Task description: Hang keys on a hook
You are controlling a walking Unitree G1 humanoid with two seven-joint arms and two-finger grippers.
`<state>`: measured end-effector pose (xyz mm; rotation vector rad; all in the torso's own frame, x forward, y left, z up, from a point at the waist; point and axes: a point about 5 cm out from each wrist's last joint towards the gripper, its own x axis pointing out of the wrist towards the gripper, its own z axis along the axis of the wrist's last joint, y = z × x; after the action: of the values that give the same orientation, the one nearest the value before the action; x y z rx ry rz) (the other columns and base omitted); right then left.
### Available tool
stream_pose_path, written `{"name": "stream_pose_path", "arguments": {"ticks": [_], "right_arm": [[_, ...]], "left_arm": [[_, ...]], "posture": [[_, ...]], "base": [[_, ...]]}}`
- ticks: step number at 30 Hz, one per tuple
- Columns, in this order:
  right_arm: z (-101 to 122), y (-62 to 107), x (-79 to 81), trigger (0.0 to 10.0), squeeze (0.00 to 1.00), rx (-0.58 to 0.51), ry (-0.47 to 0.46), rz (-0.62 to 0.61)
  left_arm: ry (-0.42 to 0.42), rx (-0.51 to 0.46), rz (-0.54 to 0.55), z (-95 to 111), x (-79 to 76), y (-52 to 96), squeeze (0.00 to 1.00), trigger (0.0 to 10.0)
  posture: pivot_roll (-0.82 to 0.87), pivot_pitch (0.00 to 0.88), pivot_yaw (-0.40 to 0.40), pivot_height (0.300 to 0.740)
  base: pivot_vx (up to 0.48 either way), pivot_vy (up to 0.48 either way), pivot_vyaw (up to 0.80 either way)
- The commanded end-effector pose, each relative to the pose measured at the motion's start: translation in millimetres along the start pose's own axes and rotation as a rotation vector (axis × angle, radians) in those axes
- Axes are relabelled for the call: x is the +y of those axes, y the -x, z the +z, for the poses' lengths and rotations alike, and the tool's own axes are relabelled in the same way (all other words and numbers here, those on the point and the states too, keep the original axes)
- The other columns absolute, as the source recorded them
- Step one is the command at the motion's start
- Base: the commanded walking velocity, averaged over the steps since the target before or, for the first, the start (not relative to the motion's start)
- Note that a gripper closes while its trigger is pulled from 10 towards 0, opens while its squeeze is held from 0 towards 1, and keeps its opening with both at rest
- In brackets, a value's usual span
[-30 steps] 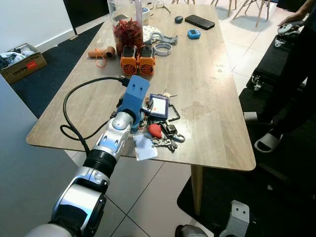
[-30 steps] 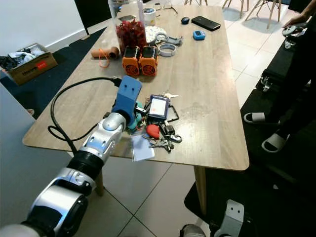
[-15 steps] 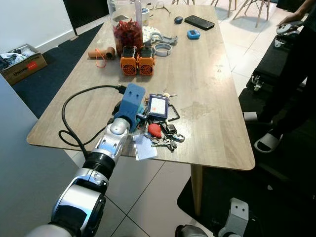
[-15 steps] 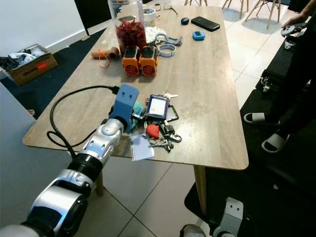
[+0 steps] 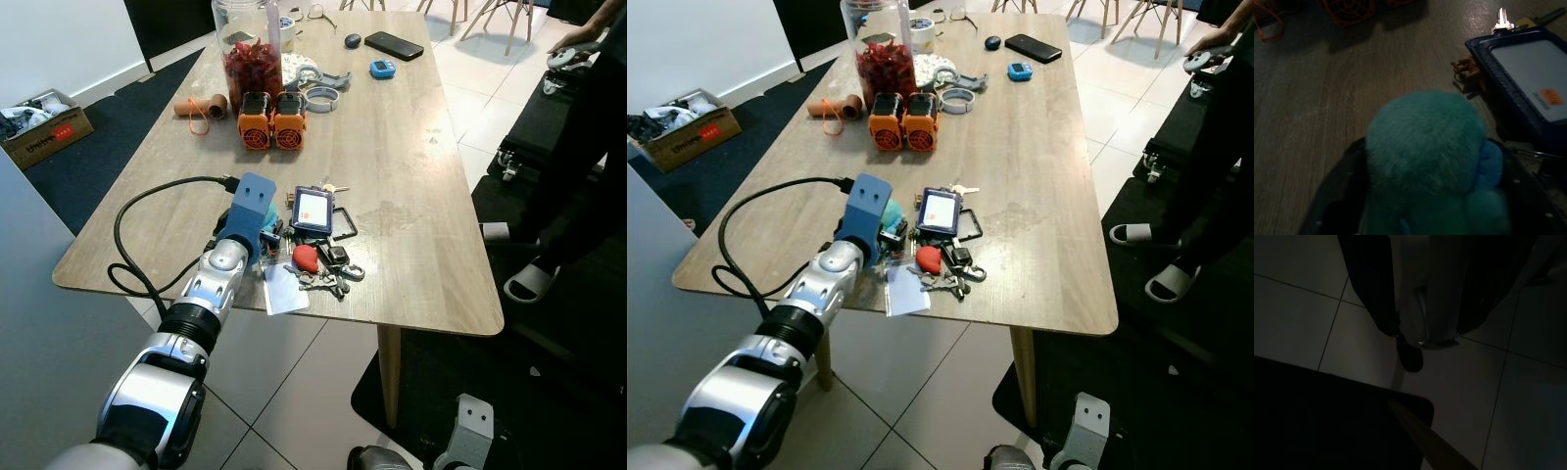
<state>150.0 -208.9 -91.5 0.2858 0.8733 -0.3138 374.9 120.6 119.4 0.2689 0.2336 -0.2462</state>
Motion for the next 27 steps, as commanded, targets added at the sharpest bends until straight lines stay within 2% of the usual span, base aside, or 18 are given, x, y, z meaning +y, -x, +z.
{"name": "stream_pose_path", "arguments": {"ticks": [1, 14, 18, 23, 27], "right_arm": [[-7, 1.5, -0.7, 10.0, 0.00, 0.024, -0.009, -0.007], [-6, 1.5, -0.8, 10.0, 0.00, 0.021, -0.006, -0.007], [-7, 1.6, -1.2, 10.0, 0.00, 0.022, -0.005, -0.007], [-7, 1.7, -1.4, 10.0, 0.00, 0.022, -0.006, -0.009], [-5, 1.1, -2.1, 10.0, 0.00, 0.017, -0.010, -0.012]], "left_arm": [[-0.010, 0.028, 0.010, -6, 8.6, 1.1, 0.00, 0.0], [0.009, -0.013, -0.033, 0, 9.7, 0.7, 0.00, 0.0], [0.043, -0.033, -0.050, 5, 10.6, 0.3, 0.00, 0.0], [0.204, -0.089, -0.052, 19, 21.3, -0.4, 0.00, 0.0], [0.435, -0.232, -0.116, 40, 42.2, 5.1, 0.00, 0.0]], "posture": [[0.03, 0.078, 0.045, 0.740], [0.03, 0.084, 0.046, 0.740], [0.03, 0.084, 0.045, 0.740], [0.03, 0.083, 0.044, 0.740], [0.03, 0.081, 0.047, 0.740]], "base": [[0.000, 0.000, 0.00], [0.000, 0.000, 0.00], [0.000, 0.000, 0.00], [0.000, 0.000, 0.00], [0.000, 0.000, 0.00]]}}
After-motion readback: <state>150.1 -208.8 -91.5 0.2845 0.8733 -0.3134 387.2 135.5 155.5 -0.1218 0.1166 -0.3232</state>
